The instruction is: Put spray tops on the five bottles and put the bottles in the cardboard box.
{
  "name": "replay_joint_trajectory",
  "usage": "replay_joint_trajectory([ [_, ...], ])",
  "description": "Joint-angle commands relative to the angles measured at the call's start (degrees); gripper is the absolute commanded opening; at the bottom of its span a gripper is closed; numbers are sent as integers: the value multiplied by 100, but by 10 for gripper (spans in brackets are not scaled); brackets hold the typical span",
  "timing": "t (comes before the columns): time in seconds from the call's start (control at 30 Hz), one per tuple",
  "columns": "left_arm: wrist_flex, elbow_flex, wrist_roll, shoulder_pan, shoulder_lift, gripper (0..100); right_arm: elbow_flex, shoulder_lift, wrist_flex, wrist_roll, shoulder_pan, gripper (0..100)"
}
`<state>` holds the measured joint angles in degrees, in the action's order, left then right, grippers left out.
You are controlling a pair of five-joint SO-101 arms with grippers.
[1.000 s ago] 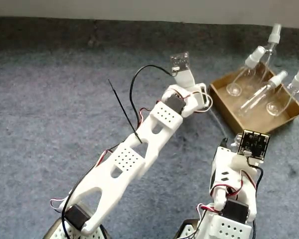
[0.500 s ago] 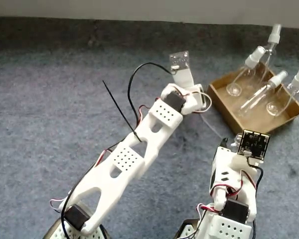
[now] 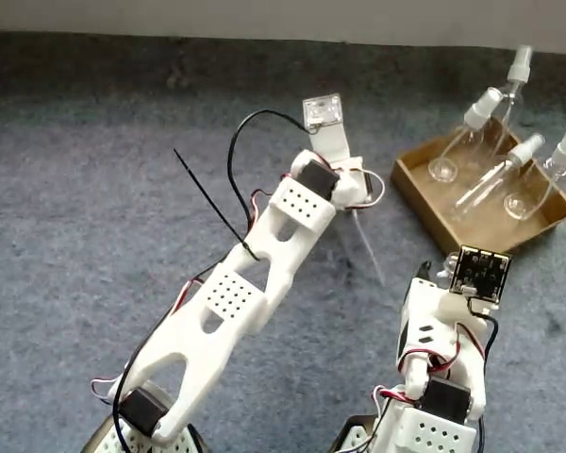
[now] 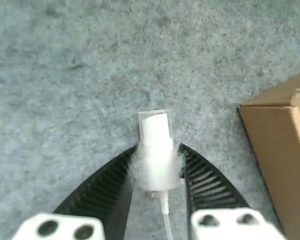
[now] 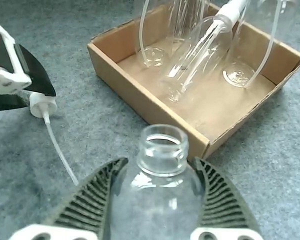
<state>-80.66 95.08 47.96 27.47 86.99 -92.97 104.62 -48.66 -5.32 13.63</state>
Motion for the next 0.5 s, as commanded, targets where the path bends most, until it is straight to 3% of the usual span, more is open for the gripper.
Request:
replay_joint_trajectory([
  [0.0,-343,4,-695,-180,13,25,101,66,145,0,31,99],
  [0.2,-1073,48,-738,-418,-66,25,101,66,145,0,31,99],
  [0.37,-1925,40,-1512,-725,-409,25,101,66,145,0,31,99],
  [0.47,-2031,31,-2040,-1015,-532,24,101,66,145,0,31,99],
])
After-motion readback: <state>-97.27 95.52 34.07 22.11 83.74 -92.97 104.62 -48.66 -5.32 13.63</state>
